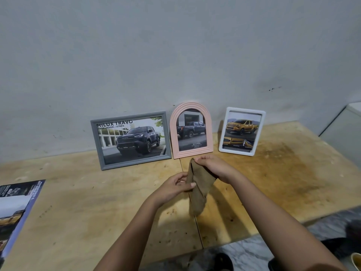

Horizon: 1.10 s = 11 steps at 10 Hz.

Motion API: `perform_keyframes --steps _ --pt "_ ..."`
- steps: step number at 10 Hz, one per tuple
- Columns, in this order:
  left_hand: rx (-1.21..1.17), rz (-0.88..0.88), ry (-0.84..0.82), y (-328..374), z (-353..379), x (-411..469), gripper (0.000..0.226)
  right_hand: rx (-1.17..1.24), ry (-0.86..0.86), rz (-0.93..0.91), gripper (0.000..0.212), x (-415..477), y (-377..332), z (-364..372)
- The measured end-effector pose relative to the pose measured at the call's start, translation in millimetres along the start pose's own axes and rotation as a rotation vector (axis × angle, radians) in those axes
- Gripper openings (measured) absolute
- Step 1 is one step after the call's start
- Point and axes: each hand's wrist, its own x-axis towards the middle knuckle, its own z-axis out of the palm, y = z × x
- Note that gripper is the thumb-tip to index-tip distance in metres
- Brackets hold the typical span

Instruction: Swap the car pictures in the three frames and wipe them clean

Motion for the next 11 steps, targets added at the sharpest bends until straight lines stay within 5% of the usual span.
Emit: perform_keyframes --steps 3,4,6,7,9,10,11 --pt "0.224 -0.050 0.220 -7.6 -39.1 8.7 0.007 -0.388 -0.152 0.172 0.018 -5.8 26.0 -32.5" --pt "0.331 0.053 0.377 0.2 -41.0 16.3 0.008 -0.445 0.078 0.170 0.017 0.8 25.5 -32.8" --pt "0.462 0.303 0.626 12.3 -26.2 22.1 0.017 -0.334 0.538 -0.161 0.021 4.7 27.9 -29.2" --pt "0.560 0.311 0.656 -12.2 -11.5 6.0 0.022 -0.556 0.569 -0.283 0.029 -2.5 60.5 -16.7" --pt "0.635 -0.044 0.347 -104.5 9.8 -38.4 0.036 -0.800 0.132 0.002 0.028 -18.2 165.3 20.2" --pt "0.836 0.002 0.255 -132.7 12.9 -51.9 0.035 -0.640 0.169 -0.137 0.028 -31.7 188.8 26.3" --pt "0.850 0.009 0.374 -140.8 12.6 -51.7 0.043 -0.639 0.266 -0.124 0.040 -39.4 191.8 24.8"
